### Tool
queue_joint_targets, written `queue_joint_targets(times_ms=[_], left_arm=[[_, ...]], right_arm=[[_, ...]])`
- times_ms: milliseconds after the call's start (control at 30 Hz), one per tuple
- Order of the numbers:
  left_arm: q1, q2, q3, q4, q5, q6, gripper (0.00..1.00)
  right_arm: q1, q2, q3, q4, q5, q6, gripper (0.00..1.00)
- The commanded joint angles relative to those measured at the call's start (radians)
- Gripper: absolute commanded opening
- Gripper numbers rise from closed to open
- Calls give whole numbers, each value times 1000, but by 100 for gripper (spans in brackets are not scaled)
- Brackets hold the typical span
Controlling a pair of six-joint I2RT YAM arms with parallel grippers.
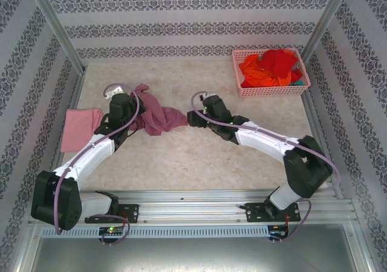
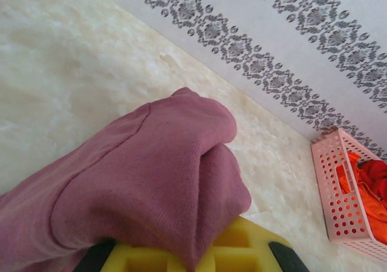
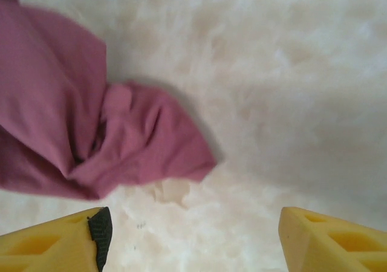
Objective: Fold and stack the t-shirts
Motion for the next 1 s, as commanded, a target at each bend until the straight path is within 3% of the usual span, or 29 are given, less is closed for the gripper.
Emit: queue_joint_targets(times_ms=[0, 333, 667, 767, 900, 933, 967], left_arm=[[10, -31, -16, -11, -21, -52, 0], [32, -107, -65, -41, -32, -39, 0], [37, -118, -88, -31, -21, -44, 0], [39, -117, -87, -30, -20, -40, 0], [40, -119, -87, -27, -18, -38, 0], [39, -116, -87, -26, -15, -37, 0], [40, -117, -86, -26, -13, -37, 0]], right_arm=[[41, 87, 7, 27, -37, 31, 67], [12, 320, 152, 43, -52, 121, 48], [-56, 479, 280, 14, -147, 167, 52], [-62, 492, 292, 32, -164, 161, 43], [-69, 479, 301, 49, -172, 130, 7], [-74, 468, 299, 54, -179, 119, 0], [-79, 453, 298, 54, -178, 112, 0]])
